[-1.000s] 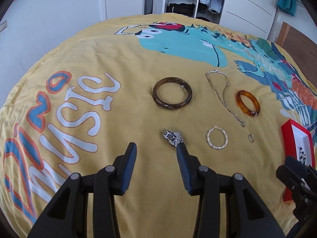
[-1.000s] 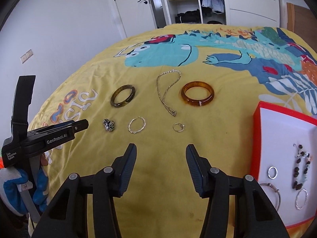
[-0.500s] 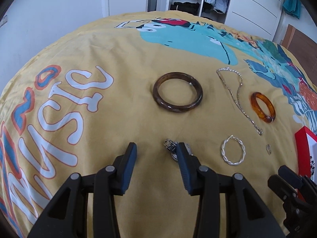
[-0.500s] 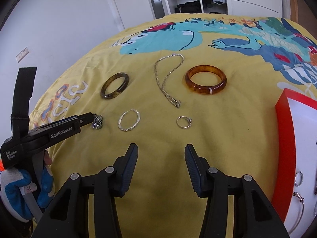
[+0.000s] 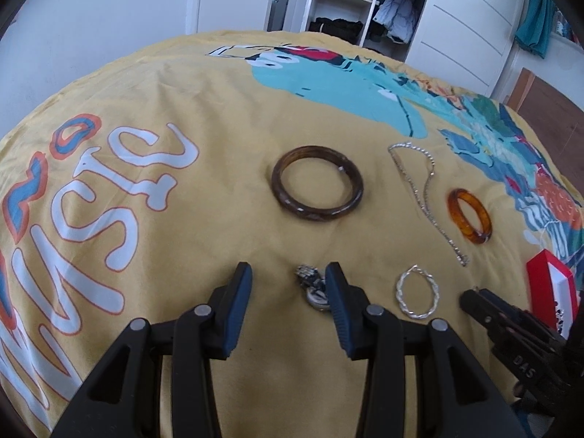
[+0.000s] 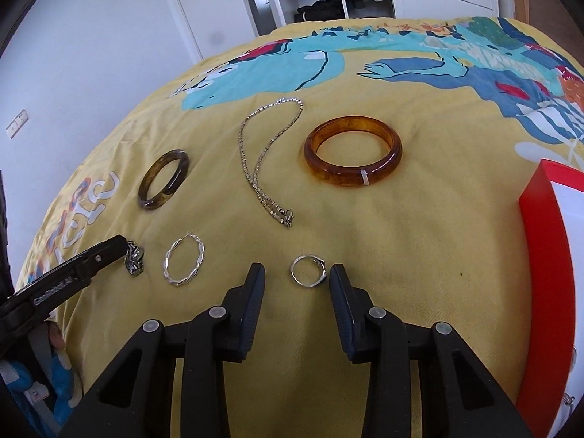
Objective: Organize jewelry
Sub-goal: 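Lower the left tool to the silver charm while the right tool approaches a small silver ring, then grasp the silver charm with the left tool while the right tool grasps the small silver ring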
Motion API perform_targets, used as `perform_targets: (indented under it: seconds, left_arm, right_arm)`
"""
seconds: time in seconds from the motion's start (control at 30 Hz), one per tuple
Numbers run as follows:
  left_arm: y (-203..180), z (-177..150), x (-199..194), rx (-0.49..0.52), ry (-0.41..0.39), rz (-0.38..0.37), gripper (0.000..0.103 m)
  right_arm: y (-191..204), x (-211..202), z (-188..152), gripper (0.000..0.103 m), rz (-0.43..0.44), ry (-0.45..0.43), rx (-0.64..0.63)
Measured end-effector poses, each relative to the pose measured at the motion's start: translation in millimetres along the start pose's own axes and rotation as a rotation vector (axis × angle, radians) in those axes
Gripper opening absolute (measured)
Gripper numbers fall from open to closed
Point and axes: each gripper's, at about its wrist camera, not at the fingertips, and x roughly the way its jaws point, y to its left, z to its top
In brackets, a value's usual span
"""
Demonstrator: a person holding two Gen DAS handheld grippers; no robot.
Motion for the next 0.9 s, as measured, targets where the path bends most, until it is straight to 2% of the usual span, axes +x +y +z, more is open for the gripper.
perform_targets:
  seconds: [0.1, 0.4, 0.5, 0.67, 0.73, 0.8, 0.9]
  left_arm:
    - [-6.6, 0.0, 0.2, 0.023, -0.006, -0.010, 0.040]
    - [-10.1, -7.4, 13.7, 0.034, 0.040, -0.028, 0.040]
    - [-12.5, -10.3, 12.6, 0.044, 0.043, -0.022, 0.040]
    - [-15.1, -14.1, 10.5, 0.058, 0.041, -0.019, 0.039]
    - [-15.0, -14.6, 9.7, 0.060, 0.036, -0.025, 0.032]
    - [-16.1, -15.1, 7.6, 0.067, 0.029, -0.041, 0.020]
    - [-22.3, -16.5, 4.5, 0.099, 0.011, -0.018, 0.020]
  right_arm:
    - [-1.2, 3.4, 2.0, 0.036, 0.001, -0.003, 0.000]
    - [-0.6, 11.4, 4.9, 0.033, -0.003, -0.007, -0.010]
    - [-0.9, 13.3, 5.2, 0.026, 0.001, -0.007, -0.014]
    - [-4.3, 13.6, 4.6, 0.020, 0.014, -0.013, -0.001]
    - [-4.6, 13.6, 4.4, 0.020, 0.018, -0.015, 0.001]
    - [-4.5, 13.3, 4.1, 0.020, 0.022, -0.017, 0.002]
    - [-3.9, 11.4, 3.3, 0.020, 0.026, -0.018, 0.000]
